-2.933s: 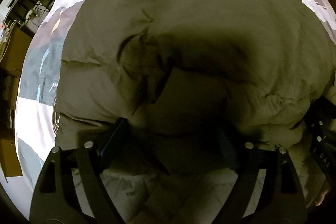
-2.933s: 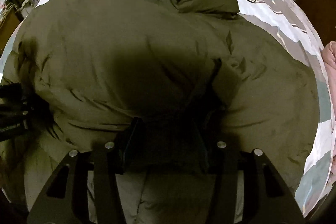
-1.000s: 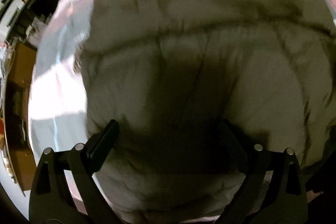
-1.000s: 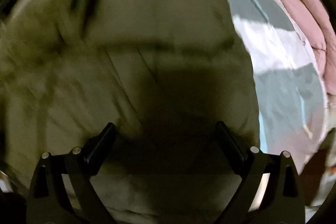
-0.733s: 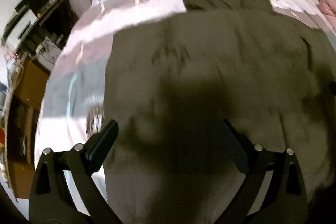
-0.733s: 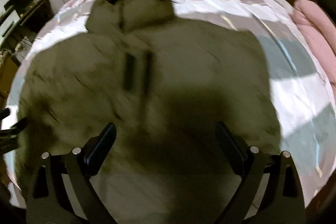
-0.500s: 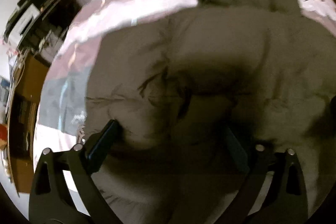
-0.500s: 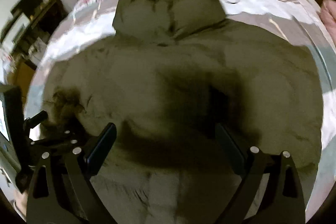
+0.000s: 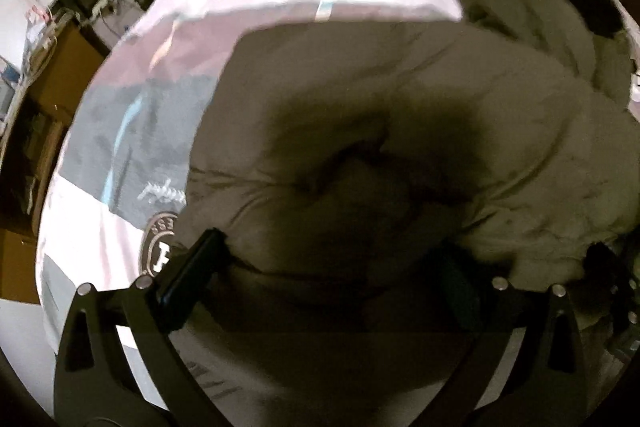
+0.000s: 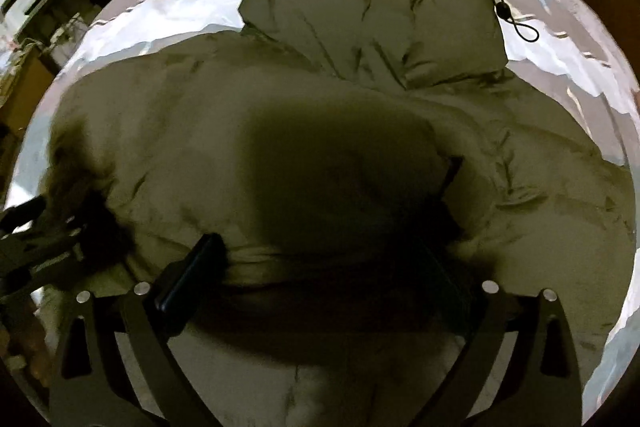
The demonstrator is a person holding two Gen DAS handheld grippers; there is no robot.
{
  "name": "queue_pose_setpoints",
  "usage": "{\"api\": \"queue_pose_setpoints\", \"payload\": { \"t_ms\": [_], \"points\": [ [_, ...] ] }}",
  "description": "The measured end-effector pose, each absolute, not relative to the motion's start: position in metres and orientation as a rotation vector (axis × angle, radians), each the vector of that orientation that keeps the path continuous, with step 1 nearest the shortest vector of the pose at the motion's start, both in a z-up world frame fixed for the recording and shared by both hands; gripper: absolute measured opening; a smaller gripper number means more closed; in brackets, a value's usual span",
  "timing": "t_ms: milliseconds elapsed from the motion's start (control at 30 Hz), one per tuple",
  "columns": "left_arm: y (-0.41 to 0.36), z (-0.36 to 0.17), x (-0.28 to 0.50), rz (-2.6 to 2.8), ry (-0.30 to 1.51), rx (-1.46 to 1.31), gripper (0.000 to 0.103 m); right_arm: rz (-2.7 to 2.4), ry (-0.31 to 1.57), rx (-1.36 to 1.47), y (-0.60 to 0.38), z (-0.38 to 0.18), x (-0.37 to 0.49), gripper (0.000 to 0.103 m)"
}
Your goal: Fold large clothes
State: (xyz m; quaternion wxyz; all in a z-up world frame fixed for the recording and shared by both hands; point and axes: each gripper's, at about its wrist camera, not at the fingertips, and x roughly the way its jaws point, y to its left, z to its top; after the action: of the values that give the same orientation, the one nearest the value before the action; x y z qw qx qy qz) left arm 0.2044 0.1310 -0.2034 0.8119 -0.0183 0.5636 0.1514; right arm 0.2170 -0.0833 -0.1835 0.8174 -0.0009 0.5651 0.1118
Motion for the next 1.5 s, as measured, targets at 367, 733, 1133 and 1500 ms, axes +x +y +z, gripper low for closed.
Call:
{"api": "queue_pose_setpoints", "payload": {
  "t_ms": [367, 733, 1133, 1500],
  "points": [
    [0.108, -0.2, 0.204, 0.268, 1.209, 0.004, 0.101, -0.192, 1.23, 0.26, -0.258, -0.192, 0.232, 0.099],
    [0.121, -0.211, 0.205, 0.313, 1.262, -0.07, 0.101, -0.131, 1.277, 0.065, -0.236, -0.205, 0.238, 0.102],
    [0.114, -0.214, 0.188, 0.331, 1.296, 0.062, 0.101, -0.185, 1.392, -0.02, -0.256, -0.232, 0.188, 0.102],
    [0.099, -0.126, 0.149, 0.165, 1.224, -0.138, 0.101, -0.019, 1.115, 0.148, -0.224, -0.128, 0.212, 0.102]
  ]
}}
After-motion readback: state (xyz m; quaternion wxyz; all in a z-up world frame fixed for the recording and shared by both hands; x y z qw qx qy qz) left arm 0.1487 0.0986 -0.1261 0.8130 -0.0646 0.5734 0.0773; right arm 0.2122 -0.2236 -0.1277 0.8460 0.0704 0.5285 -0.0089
